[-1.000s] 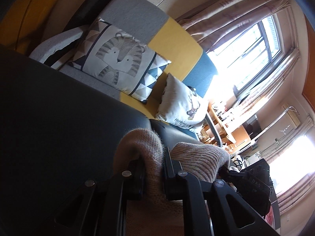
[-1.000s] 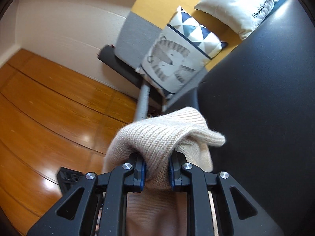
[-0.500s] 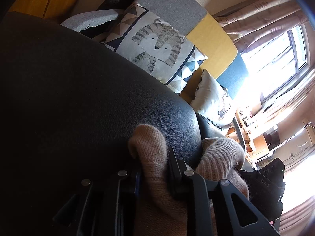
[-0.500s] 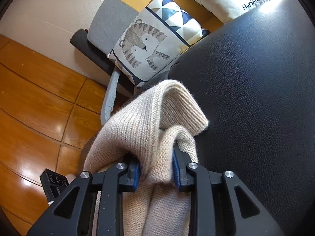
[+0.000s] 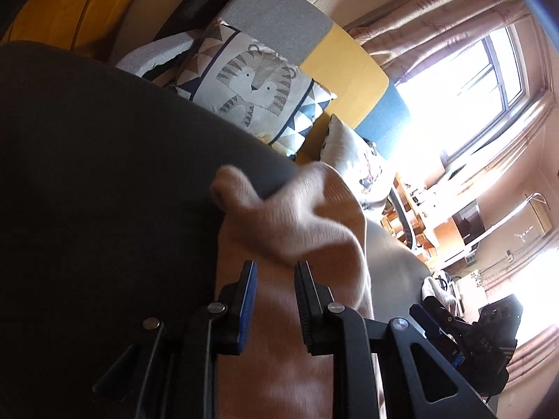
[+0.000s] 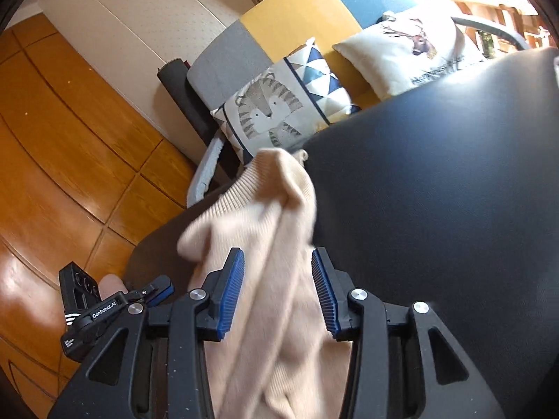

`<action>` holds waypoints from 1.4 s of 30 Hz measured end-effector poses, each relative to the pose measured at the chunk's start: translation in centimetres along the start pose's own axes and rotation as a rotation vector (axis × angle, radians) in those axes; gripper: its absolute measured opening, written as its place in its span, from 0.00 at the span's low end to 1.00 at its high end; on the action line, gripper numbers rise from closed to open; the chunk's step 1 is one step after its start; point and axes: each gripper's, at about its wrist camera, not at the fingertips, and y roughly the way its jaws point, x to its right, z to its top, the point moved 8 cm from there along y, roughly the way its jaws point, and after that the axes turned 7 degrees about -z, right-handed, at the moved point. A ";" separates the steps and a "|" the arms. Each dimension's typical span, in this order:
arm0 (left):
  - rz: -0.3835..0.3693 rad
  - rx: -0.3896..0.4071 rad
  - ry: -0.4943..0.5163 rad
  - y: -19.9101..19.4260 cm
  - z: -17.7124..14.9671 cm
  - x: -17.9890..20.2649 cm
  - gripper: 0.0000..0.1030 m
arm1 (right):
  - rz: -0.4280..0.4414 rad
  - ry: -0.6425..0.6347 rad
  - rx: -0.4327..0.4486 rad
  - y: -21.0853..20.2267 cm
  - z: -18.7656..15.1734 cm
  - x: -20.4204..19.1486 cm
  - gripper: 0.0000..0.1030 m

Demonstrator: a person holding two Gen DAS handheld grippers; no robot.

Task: Fold clothes
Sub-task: 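Lower the sweater onto the ottoman and open both grippers, then grasp the sweater body with the right gripper while the left gripper hovers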

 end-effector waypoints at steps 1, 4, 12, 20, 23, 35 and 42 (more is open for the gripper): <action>-0.005 -0.014 -0.003 -0.3 -1.1 0.0 0.21 | -0.002 0.005 -0.005 -0.4 -1.1 0.2 0.42; -0.024 -0.037 -0.015 -1.0 -4.4 0.4 0.21 | 0.012 0.011 -0.043 -0.9 -4.0 0.3 0.42; 0.020 -0.098 0.076 -1.2 -9.9 1.5 0.23 | 0.020 -0.098 -0.122 -0.6 -9.4 -1.6 0.42; 0.056 0.001 0.232 -1.0 -11.9 1.9 0.27 | 0.002 -0.170 -0.126 0.4 -11.1 -2.4 0.42; 0.056 -0.010 0.228 -0.9 -11.7 1.9 0.27 | 0.040 -0.090 -0.137 0.4 -11.1 -1.9 0.42; -0.035 -0.097 0.250 -0.7 -10.8 4.5 0.28 | 0.140 0.072 -0.106 -1.3 -9.5 -0.5 0.42; -0.007 -0.069 0.323 0.2 -12.0 4.1 0.28 | 0.051 -0.159 -0.066 -2.4 -9.3 -3.6 0.42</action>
